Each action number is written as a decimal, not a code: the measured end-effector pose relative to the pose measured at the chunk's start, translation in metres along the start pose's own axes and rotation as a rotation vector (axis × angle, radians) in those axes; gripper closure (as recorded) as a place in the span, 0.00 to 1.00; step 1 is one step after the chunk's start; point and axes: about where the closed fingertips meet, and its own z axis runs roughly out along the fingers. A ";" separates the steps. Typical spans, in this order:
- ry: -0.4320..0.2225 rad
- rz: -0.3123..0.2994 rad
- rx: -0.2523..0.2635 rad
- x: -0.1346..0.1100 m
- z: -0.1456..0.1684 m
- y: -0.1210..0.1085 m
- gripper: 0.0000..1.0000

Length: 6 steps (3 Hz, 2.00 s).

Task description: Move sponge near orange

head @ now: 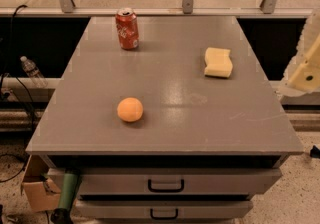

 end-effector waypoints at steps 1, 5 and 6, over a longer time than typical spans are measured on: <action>0.000 0.000 0.000 0.000 0.000 0.000 0.00; -0.251 0.581 -0.032 0.072 0.143 -0.071 0.00; -0.252 0.579 -0.027 0.072 0.142 -0.072 0.00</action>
Offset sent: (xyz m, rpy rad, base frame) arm 0.0203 -0.0250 -0.0016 0.1518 -0.0401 -0.0931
